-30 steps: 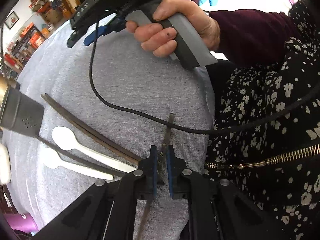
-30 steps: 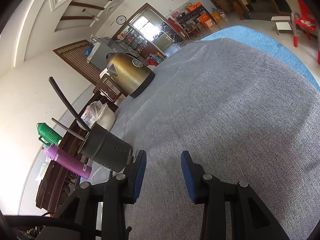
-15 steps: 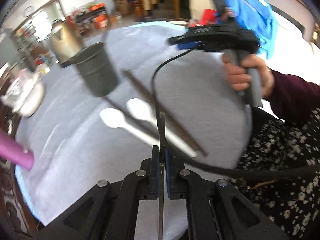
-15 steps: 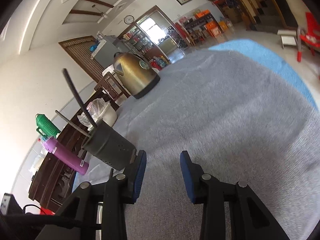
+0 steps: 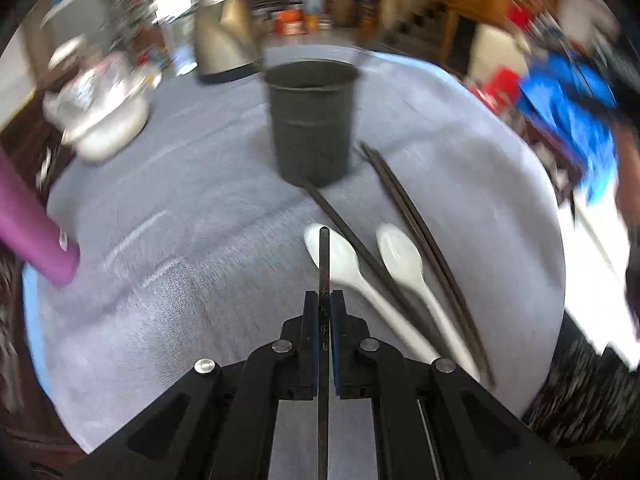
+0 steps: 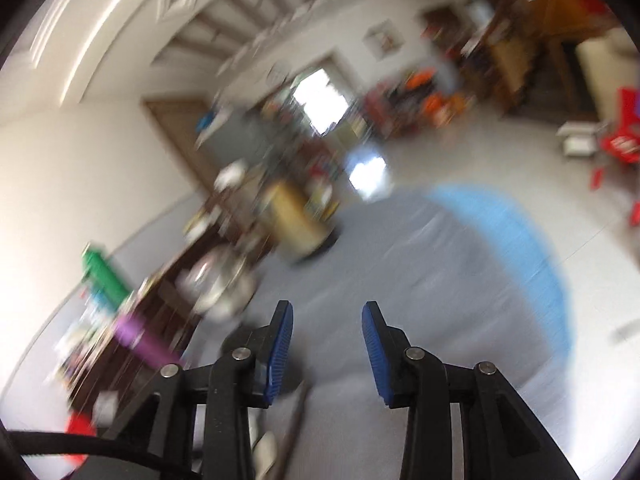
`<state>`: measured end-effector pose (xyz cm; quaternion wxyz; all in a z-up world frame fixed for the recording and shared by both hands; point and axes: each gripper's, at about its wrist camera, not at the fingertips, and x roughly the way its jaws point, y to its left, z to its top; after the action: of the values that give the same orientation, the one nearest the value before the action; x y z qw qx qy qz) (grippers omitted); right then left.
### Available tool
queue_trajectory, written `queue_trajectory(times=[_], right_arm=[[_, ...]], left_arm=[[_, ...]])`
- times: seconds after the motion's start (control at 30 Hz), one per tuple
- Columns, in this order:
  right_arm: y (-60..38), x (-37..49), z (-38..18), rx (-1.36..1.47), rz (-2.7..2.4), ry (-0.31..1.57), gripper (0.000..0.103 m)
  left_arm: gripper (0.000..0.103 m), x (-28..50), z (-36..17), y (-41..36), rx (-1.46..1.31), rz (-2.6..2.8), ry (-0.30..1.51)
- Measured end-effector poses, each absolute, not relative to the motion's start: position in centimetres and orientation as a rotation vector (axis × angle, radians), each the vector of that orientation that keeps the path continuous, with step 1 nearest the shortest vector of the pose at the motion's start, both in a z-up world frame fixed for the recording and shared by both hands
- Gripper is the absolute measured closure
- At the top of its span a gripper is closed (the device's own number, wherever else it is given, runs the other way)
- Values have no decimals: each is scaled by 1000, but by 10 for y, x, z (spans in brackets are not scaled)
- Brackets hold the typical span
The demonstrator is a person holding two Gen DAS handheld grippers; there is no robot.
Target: Organize utensils
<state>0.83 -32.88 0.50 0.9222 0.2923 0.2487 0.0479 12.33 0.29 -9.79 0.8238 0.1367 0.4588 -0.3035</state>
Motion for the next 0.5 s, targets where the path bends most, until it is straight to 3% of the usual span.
queue_trajectory(times=[0.23,0.5], right_arm=[[-226,55,-48,437,283,852,63],[-228,99,-84,420,103,999,63]], left_arm=[[97,150,-86,20,10,-563,984],[97,142,-65,21,-69,-551,901]])
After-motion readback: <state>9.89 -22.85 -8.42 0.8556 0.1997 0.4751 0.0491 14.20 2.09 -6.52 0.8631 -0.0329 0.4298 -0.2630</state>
